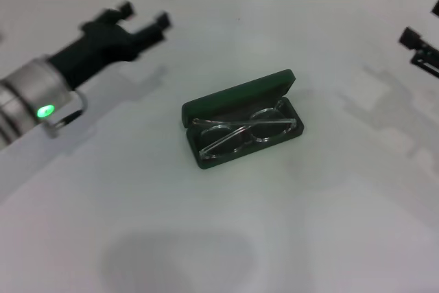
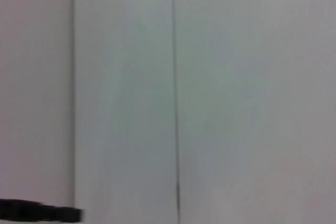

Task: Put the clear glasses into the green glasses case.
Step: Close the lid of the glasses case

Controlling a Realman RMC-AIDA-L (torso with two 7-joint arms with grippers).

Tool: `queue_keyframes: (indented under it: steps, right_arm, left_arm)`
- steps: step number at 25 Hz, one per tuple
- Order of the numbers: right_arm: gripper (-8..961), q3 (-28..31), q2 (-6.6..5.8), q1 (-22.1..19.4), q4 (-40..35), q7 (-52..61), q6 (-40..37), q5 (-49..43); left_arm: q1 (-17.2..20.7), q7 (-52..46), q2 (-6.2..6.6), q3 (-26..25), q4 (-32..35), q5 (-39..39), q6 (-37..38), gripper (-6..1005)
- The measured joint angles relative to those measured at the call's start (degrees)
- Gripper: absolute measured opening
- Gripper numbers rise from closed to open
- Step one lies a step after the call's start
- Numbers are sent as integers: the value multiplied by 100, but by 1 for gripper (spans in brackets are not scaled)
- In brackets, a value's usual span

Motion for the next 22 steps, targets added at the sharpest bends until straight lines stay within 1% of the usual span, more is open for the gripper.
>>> queue_keyframes:
  steps: [1,3,5,7,8,9,10,13,16,18,22]
  right_arm:
    - [773,0,0,0,0,0,0,0]
    - [772,-192,-3,114,-12,99,13,-358]
    - [772,-495,-23,279,-72,339,17,-818]
    - [772,-921,-40,566,-98,691,29,-1307]
    - [772,-1116,-25,727,-79,817,53,-1485]
    - [771,-1406,19,969,-16,924,174,-1650]
    - [771,-1406,19,969,-16,924,174,-1650]
    - [771,-2073,67,1322,21,1152,588,-1667]
    - [770,-2482,76,1562,22,1357,1093,-1620]
    - [770,-2744,78,1633,18,1413,1398,-1490]
    - [770,-3121,80,1672,-42,1413,1712,-1251]
  left_arm:
    - [0,0,0,0,0,0,0,862]
    - [-232,-64,-79,2,-1,330,-281,869]
    - [-353,-65,-132,1,-2,502,-410,877]
    - [-388,-59,-147,-1,28,535,-417,884]
    - [-365,-66,-147,-12,75,522,-410,888]
    - [-291,-95,-146,-36,211,485,-401,888]
    - [-291,-95,-146,-36,211,485,-401,888]
    - [-120,-117,-148,-50,477,424,-395,888]
    - [46,-125,-153,-52,649,394,-391,888]
    - [161,-127,-155,-52,698,341,-387,888]
    - [253,-120,-156,-52,739,302,-382,888]
